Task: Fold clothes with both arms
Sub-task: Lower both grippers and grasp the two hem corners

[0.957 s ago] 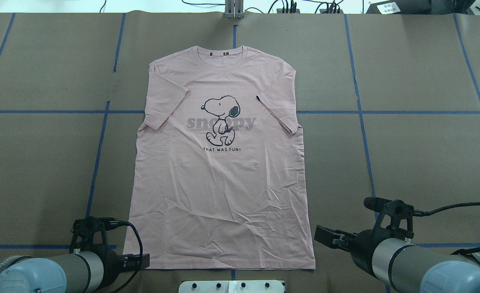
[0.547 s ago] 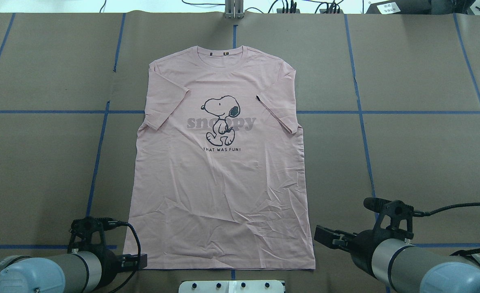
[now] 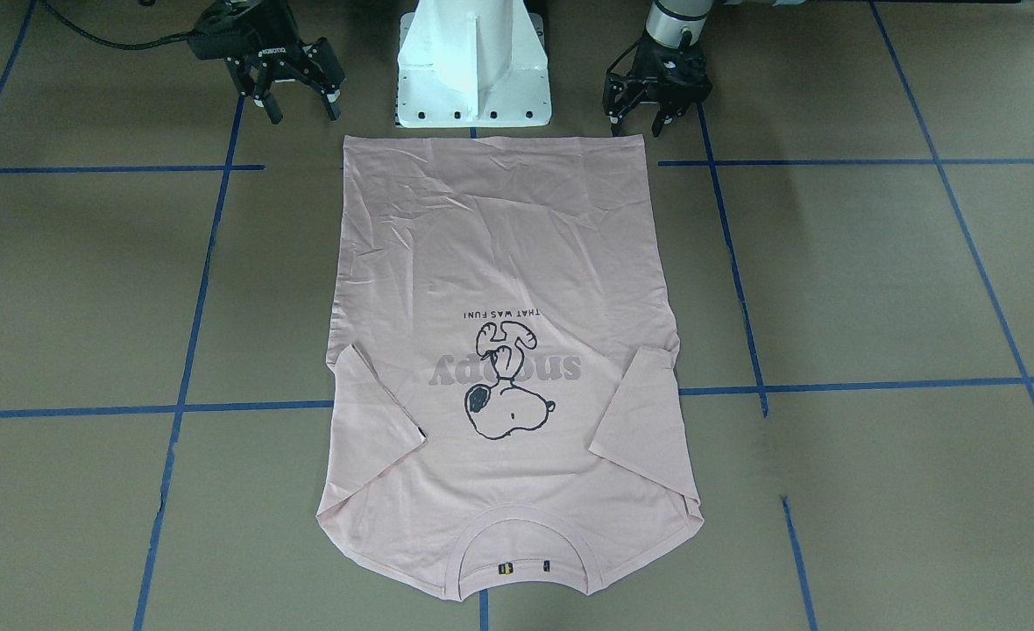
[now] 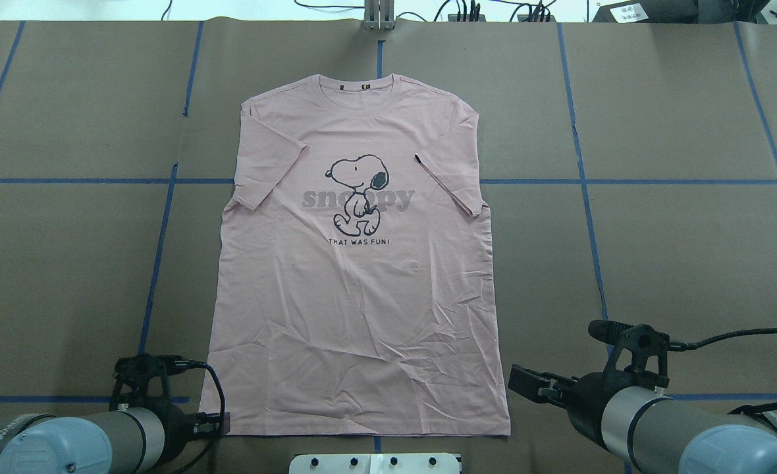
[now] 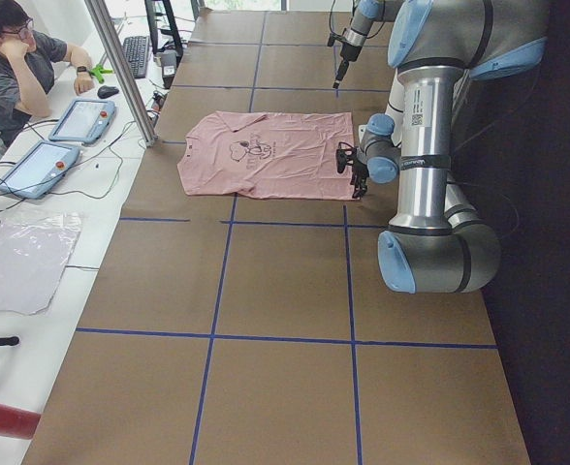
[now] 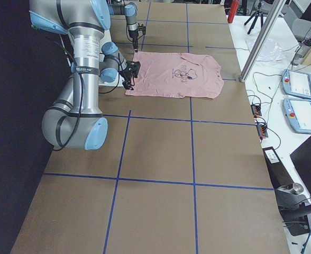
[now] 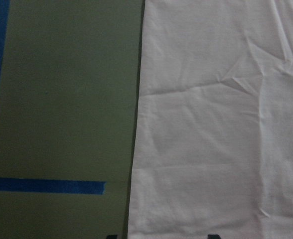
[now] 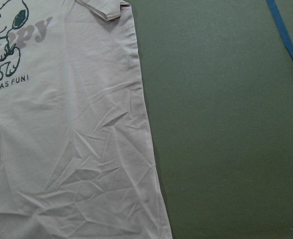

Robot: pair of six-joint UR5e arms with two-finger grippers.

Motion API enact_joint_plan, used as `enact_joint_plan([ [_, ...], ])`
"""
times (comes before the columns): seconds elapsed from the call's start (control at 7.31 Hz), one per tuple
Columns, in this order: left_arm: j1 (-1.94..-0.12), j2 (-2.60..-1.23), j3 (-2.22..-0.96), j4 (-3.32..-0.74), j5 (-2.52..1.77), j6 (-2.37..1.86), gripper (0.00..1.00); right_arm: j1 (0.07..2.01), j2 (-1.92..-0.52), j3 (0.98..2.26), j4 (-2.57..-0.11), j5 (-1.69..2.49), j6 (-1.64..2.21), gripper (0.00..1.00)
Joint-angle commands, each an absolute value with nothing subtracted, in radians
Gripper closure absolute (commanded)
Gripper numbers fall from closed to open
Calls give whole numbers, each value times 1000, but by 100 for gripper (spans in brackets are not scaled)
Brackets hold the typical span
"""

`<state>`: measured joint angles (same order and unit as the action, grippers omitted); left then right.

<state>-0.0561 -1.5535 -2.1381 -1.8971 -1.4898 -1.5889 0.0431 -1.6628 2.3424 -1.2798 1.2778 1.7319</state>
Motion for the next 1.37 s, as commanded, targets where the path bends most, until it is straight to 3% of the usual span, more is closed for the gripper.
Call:
enact_joint_plan([
  [0.0, -54, -1555, -2126, -1899, -1491, -1591, 37, 43, -1663, 2341, -1281, 1276, 1732, 0],
  [0.55, -54, -1560, -2108, -1901, -1491, -1592, 52, 41, -1663, 2341, -1281, 1276, 1732, 0],
  [0.82, -52, -1560, -2108, -1901, -1491, -1594, 53, 43, -1663, 2341, -1281, 1276, 1732, 0],
  [1.23, -52, -1559, -2109, -1901, -1491, -1591, 62, 43, -1663, 2341, -1281, 1276, 1732, 0],
])
